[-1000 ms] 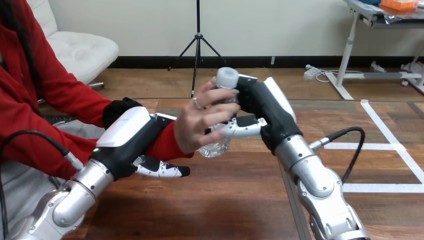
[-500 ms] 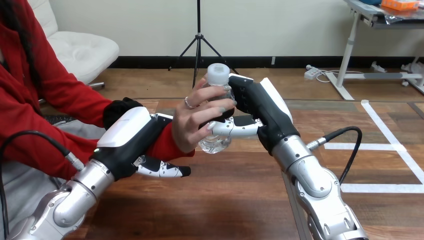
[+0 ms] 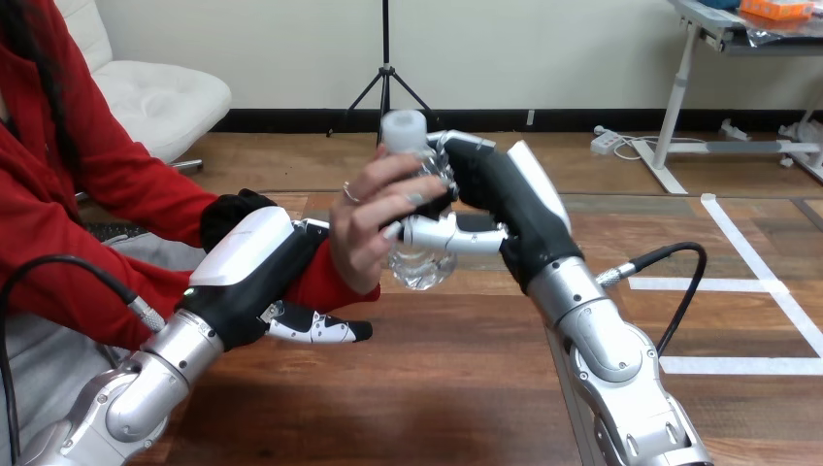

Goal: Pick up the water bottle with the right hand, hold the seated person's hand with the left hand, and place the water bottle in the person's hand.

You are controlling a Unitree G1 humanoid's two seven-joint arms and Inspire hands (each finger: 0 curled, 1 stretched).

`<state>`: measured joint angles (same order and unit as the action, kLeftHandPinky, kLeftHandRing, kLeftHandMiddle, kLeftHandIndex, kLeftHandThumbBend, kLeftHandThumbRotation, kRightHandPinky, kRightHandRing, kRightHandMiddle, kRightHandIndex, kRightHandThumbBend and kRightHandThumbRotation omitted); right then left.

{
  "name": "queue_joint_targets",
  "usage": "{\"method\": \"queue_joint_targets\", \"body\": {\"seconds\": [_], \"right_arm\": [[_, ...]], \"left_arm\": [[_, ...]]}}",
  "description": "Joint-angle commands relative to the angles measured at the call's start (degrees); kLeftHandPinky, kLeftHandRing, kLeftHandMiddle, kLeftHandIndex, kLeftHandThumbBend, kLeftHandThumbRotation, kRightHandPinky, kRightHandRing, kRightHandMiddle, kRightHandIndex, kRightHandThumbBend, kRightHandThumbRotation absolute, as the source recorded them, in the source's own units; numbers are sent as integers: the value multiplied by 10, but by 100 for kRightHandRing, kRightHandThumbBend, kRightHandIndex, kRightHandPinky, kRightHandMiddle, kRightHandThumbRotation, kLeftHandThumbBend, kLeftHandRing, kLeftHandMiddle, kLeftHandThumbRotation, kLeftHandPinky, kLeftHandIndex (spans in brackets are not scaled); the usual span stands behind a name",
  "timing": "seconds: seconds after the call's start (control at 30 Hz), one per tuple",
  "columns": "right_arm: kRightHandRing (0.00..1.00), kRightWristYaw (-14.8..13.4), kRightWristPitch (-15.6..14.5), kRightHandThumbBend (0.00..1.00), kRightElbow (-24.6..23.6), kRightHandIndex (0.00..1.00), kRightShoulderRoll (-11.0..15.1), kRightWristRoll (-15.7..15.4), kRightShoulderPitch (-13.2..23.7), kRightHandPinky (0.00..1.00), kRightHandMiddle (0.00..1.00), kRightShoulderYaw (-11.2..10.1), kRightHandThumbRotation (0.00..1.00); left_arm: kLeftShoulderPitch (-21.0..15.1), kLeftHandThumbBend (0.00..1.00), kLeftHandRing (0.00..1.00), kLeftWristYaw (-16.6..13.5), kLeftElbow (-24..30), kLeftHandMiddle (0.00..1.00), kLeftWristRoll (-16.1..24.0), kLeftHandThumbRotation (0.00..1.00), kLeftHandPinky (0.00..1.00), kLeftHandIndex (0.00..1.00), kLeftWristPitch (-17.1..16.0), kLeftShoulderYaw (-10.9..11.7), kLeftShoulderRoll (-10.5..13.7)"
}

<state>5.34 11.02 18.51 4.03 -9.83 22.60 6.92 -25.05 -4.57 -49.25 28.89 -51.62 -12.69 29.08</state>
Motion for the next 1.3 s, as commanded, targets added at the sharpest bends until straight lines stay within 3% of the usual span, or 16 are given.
{"method": "queue_joint_targets", "body": {"seconds": [0.0,0.37,0.73,1.07,1.27], "right_arm": [[58,-33,0,80,-47,65,0,2,7,48,63,-24,41],[59,-52,-9,74,-68,64,12,6,-18,52,64,-42,44],[59,-61,-28,77,-92,65,17,27,-45,52,65,-68,47],[59,-41,-33,70,-114,65,24,73,-75,51,65,-98,45],[59,-41,-57,66,-148,65,33,73,-98,52,65,-109,44]], "left_arm": [[-5,71,36,2,26,44,6,0,30,45,-21,-20,-24],[-5,70,35,5,27,44,3,0,29,45,-22,-20,-23],[-5,70,35,6,26,44,3,0,29,45,-23,-19,-22],[-4,69,35,6,25,44,2,0,29,45,-27,-19,-20],[-3,69,36,11,26,44,-1,0,30,45,-26,-18,-18]]}}
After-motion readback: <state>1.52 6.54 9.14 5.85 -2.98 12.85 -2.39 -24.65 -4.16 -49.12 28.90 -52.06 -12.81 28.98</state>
